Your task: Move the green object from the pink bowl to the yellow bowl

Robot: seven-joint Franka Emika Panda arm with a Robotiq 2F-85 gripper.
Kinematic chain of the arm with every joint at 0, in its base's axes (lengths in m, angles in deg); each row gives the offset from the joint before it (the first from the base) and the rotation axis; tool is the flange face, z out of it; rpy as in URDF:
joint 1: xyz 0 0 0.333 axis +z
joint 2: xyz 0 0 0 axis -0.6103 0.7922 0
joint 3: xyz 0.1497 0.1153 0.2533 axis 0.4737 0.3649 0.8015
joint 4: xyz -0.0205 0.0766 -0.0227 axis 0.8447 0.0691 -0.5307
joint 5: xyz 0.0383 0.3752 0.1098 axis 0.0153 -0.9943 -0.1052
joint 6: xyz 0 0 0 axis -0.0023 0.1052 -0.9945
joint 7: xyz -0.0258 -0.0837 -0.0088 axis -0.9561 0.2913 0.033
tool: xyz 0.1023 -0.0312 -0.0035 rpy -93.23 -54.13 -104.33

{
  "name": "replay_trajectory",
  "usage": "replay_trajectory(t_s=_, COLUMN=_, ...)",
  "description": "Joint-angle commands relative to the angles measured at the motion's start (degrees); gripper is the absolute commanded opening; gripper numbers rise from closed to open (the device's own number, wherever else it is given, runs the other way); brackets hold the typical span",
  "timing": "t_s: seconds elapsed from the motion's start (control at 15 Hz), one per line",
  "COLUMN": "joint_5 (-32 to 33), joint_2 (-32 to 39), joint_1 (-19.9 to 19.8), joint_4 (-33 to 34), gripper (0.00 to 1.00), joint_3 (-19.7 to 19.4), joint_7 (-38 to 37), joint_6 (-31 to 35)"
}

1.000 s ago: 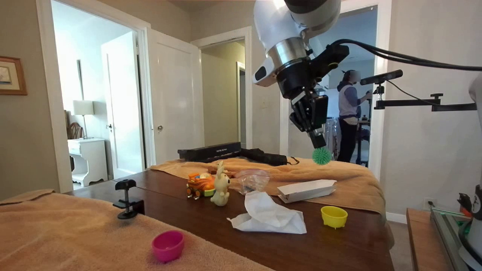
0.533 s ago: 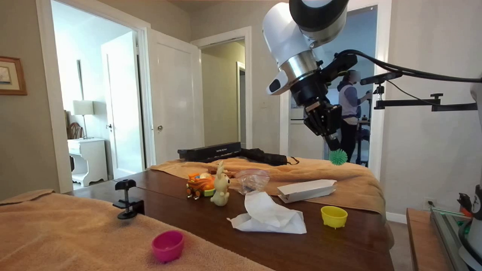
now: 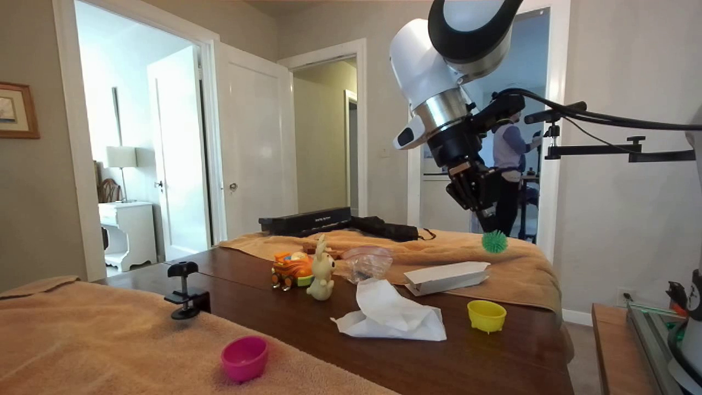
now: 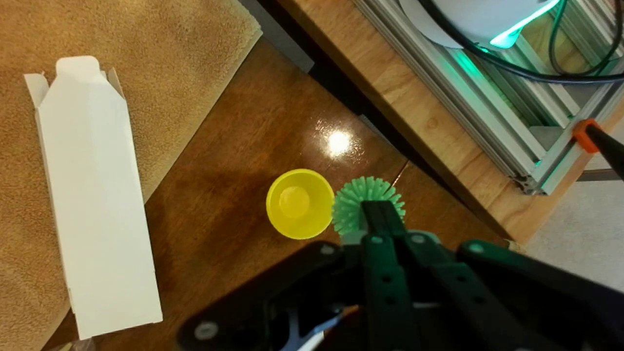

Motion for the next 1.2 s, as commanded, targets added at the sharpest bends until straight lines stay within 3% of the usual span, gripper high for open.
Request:
replay_trajectory(t_s=0.0, joint_5=1.7, joint_2=0.3, joint_1=-0.4, joint_4=-2.0, gripper=0.0, joint_3=-0.7, joint_7=1.5, joint_6=4.0)
replay_trajectory(t_s=1.13, joint_5=1.4, joint_2=4.4, joint_1=-2.3, joint_4=-3.4, gripper=0.0, joint_3=-2.6, joint_7=2.7, joint_6=9.5)
